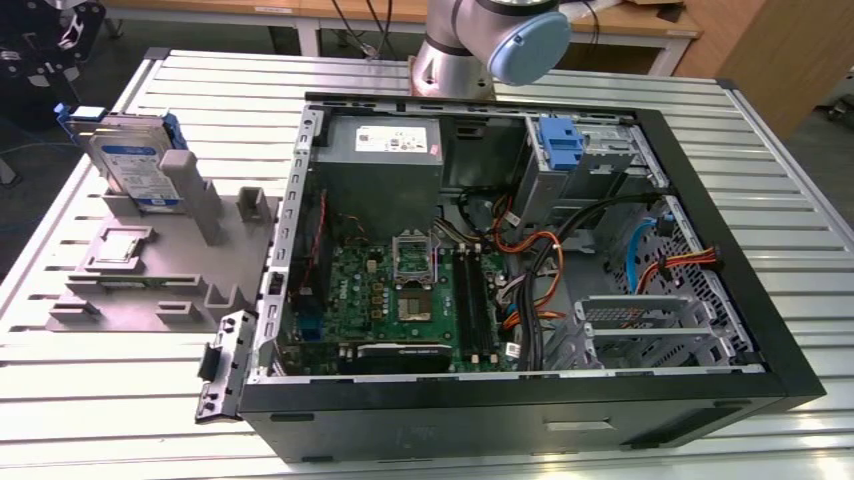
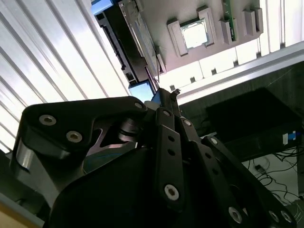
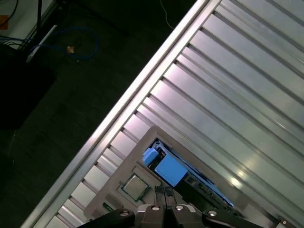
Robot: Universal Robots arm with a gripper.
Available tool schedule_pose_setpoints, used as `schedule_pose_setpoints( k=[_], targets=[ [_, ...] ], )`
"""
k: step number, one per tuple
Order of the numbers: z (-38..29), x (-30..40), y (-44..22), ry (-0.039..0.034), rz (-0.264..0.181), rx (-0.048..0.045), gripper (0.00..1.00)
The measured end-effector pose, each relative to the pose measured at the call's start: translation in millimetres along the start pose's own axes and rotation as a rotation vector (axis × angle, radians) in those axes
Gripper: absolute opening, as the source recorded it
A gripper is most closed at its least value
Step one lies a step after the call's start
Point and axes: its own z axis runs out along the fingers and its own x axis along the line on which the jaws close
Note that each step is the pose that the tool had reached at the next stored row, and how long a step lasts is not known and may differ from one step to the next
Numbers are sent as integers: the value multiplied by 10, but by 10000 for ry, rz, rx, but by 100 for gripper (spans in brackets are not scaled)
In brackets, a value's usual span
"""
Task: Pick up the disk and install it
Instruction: 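Pick up the disk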
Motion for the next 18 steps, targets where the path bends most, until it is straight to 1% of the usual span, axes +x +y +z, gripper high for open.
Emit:
schedule_pose_setpoints(
  k=[13,15,18],
  targets=[
    [0,0,0,1,-25,1,10],
    [0,0,0,2,-78,3,10],
    [0,0,0,11,-281,10,10]
  ],
)
